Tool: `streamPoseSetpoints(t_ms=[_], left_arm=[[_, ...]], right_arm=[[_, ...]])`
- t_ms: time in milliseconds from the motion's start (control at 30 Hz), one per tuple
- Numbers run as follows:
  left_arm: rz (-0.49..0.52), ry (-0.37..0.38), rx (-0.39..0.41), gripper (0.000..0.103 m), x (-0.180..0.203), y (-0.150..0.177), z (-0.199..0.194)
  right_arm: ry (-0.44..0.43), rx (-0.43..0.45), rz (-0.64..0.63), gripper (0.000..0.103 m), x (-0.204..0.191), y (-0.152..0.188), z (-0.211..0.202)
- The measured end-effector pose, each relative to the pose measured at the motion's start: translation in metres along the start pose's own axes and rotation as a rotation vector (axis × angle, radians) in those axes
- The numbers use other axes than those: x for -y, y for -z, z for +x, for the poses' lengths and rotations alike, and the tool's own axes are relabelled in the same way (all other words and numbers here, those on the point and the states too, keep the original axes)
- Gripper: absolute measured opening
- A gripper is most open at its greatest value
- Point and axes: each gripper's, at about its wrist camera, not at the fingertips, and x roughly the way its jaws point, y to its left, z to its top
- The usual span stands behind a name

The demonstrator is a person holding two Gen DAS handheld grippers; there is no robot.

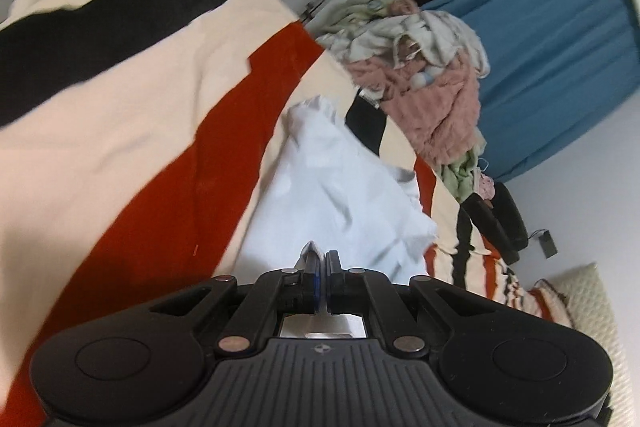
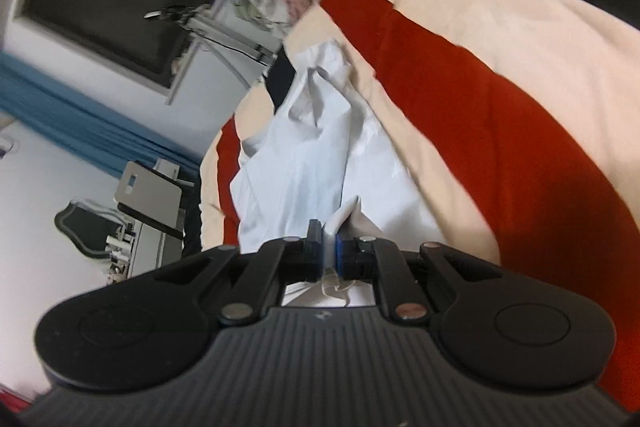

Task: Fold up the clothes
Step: 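Grasp the T-shirt hem with both grippers and fold it up toward the collar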

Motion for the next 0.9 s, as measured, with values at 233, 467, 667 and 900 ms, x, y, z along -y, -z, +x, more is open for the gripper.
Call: streamPoseSetpoints(t_ms=[233, 467, 667, 900], left_arm=[[0.135, -0.083, 0.033, 0.003, -0.005, 0.004, 0.071], [0.232, -0.111, 0.017, 0.003, -0.008, 0.01, 0.089], [0.324, -0.165, 0.04, 0.051, 0.007, 0.023, 0.068], [0.443, -0.205, 0.142, 0.087, 0.035, 0.045, 0.01]], right_arm=[[0.001, 0.011, -0.1, 0.01, 0.023, -0.012, 0.06], [0.075, -0.015, -0.217, 0.011, 0.014, -0.013, 0.077], [0.099, -0.03, -0.35, 0.038, -0.002, -0.007, 0.068], [0.128, 0.086, -0.642, 0.09, -0.046, 0.024, 0.026]])
